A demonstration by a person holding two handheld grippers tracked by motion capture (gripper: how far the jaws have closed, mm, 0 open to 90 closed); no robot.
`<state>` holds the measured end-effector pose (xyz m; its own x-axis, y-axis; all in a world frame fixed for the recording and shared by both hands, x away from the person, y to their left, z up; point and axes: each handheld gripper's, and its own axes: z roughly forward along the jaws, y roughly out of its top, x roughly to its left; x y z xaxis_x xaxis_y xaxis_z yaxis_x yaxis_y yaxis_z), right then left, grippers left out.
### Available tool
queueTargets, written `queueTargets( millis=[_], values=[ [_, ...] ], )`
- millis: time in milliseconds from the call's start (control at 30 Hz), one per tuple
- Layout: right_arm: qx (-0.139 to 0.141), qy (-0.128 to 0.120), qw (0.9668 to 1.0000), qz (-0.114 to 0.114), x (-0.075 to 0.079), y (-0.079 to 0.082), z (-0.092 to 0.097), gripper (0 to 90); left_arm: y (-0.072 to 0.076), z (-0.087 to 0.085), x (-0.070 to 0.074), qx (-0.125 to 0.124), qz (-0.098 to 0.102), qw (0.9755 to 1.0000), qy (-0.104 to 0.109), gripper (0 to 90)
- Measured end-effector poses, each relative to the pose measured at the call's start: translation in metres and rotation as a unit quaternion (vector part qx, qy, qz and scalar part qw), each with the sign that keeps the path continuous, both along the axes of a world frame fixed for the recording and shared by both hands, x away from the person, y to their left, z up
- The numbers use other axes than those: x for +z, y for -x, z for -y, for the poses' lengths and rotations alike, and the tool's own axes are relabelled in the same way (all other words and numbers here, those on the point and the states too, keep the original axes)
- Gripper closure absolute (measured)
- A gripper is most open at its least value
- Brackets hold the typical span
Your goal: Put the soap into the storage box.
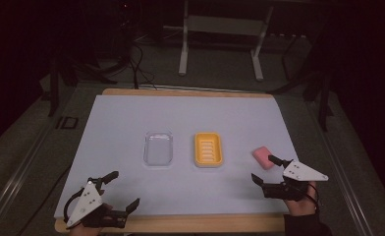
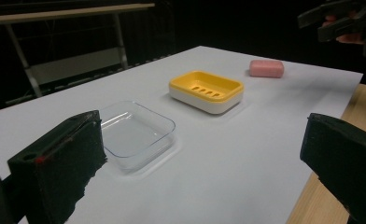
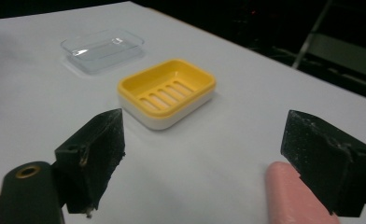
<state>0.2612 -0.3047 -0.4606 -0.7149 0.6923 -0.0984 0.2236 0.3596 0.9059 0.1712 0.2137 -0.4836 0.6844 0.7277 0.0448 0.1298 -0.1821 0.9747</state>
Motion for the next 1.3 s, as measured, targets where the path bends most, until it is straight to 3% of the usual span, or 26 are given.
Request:
queueTargets(
  millis=[133, 567, 700, 800, 900, 1033, 1100, 1200, 1233, 1300],
  values=[
    [0.006, 0.019, 0.9998, 0.005, -0.001, 0.0, -0.006, 14.4, 0.0, 0.0, 0.0, -0.001, 0.0, 1.0, -0.002, 0.2],
    [0.005, 0.027, 0.9988, 0.04, 0.002, -0.003, -0.012, 14.3, 0.002, 0.0, 0.0, -0.003, 0.0, 1.0, -0.006, 0.2],
    [-0.01, 0.042, 0.9974, 0.058, 0.004, -0.004, -0.011, 14.0, 0.001, 0.0, 0.0, -0.001, 0.0, 1.0, -0.006, 0.2],
    [-0.027, 0.043, 0.997, 0.058, 0.007, -0.008, -0.006, 14.2, 0.001, 0.001, 0.0, -0.002, 0.0, 1.0, -0.008, 0.2],
    [-0.049, 0.054, 0.9968, 0.035, 0.01, -0.014, -0.002, 19.5, 0.002, 0.001, 0.0, -0.001, 0.0, 1.0, -0.01, 0.2],
    [-0.071, 0.084, 0.9936, 0.026, 0.015, -0.02, 0.003, 19.4, 0.002, 0.001, 0.001, -0.001, 0.003, 1.0, -0.005, 0.2],
    [-0.078, 0.08, 0.9937, 0.01, 0.016, -0.024, 0.006, 19.4, 0.002, 0.001, 0.001, -0.001, 0.002, 1.0, -0.008, 0.2],
    [-0.108, 0.093, 0.9898, 0.005, 0.016, -0.027, 0.011, 21.9, 0.001, 0.002, 0.0, -0.003, 0.0, 0.9999, -0.011, 0.2],
    [-0.12, 0.09, 0.9887, -0.007, 0.016, -0.028, 0.013, 21.8, 0.001, 0.002, 0.0, -0.004, 0.0, 0.9999, -0.011, 0.2],
    [-0.151, 0.102, 0.9827, -0.031, 0.016, -0.03, 0.017, 21.2, 0.001, 0.002, 0.0, -0.005, 0.0, 0.9999, -0.012, 0.2]
  ],
)
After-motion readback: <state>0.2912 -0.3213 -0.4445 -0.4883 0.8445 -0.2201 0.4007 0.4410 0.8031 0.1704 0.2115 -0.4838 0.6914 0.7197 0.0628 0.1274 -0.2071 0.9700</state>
